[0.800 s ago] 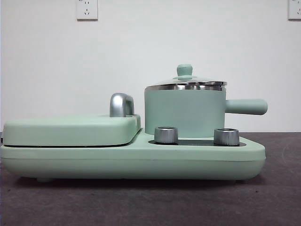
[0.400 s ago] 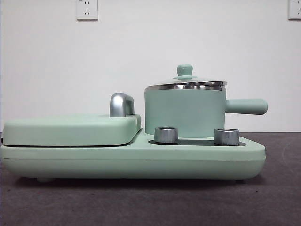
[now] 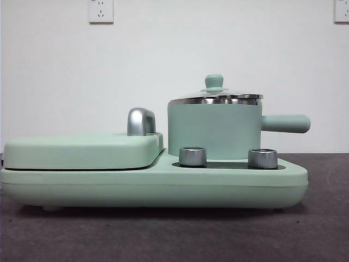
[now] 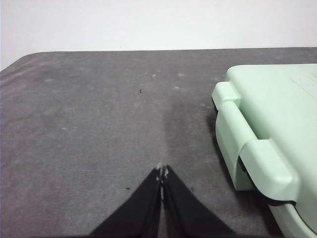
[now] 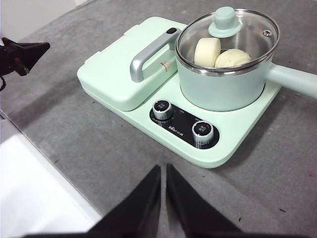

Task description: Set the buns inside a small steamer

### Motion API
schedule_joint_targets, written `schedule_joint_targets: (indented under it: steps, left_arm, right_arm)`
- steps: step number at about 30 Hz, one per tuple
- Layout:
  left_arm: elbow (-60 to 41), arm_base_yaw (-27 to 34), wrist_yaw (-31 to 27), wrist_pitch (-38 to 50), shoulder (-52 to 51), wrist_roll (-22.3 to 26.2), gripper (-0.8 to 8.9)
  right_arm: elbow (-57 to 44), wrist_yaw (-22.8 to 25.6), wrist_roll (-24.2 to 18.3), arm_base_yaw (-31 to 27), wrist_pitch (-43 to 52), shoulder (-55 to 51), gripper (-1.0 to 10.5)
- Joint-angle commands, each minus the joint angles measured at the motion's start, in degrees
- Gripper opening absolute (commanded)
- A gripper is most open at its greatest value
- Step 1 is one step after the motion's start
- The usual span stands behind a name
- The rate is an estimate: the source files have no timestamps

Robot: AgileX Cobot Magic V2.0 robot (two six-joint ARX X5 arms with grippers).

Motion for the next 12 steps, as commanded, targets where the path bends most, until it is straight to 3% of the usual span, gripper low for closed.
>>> schedule_joint_targets:
  steps: [1,6,12]
  left_arm:
    - [-1.1,0.1,0.0,-0.3,-0.1,0.3,0.07]
    - [-1.1,0.1,0.0,-0.3,-0.1,0.3,0.07]
    - [-1.1,0.1,0.0,-0.3,-0.1,0.3,0.07]
  right_arm:
    - [0.4,0.0,0.4,-0.7,0.5,-0.2,0.2]
    - [-2.0,-2.3,0.4,-8.0,4.3,-1.6,0.2]
    - [-16.1,-1.0,0.3,-19.1,25.5,-7.5,0.2]
